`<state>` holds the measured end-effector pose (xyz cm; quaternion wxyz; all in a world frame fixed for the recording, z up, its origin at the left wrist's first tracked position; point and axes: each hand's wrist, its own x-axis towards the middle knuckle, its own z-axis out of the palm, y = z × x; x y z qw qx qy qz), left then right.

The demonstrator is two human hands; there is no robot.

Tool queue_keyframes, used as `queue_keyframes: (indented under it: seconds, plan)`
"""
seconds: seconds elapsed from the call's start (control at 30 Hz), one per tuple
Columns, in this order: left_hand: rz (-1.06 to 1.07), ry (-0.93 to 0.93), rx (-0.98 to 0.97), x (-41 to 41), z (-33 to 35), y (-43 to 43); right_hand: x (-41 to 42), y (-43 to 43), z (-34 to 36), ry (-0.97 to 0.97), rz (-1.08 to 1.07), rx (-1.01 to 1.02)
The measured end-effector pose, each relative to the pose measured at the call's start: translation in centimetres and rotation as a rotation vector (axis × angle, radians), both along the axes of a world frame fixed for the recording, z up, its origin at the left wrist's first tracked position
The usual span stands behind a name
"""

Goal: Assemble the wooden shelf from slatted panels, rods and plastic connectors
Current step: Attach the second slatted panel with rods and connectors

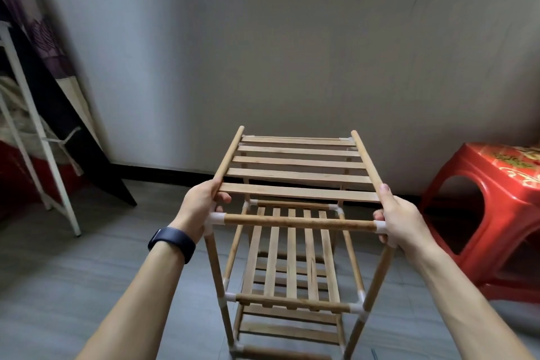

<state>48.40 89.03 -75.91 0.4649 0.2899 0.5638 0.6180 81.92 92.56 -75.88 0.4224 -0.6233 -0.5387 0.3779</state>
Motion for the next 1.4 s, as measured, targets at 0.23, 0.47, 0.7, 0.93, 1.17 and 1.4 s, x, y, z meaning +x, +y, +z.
queue_keyframes:
  seconds: [0.23,0.47,0.7,0.93,1.17,1.4]
  plan:
    - [-0.053,0.104,0.043,-0.2,-0.4,-0.7,0.2,-0.6,0.2,-0.005,0.010,0.052]
    - [0.029,0.127,-0.017,0.4,-0.9,-0.2,0.7,-0.1,0.5,-0.005,0.061,-0.029]
    - [-0.011,0.067,-0.024,-0.9,-1.3,-0.2,0.6,0.3,-0.1,0.174,0.045,-0.052]
    - [0.007,0.023,-0.025,0.5,-0.4,-0.3,0.4,0.1,-0.2,0.193,0.008,-0.022]
    - [-0.008,-0.019,-0.063,0.4,-0.4,-0.4,0.2,0.2,0.0,0.323,-0.070,-0.100]
    - [0.007,0.125,-0.101,-0.2,-1.1,0.2,0.9,0.8,0.1,0.363,-0.030,-0.177]
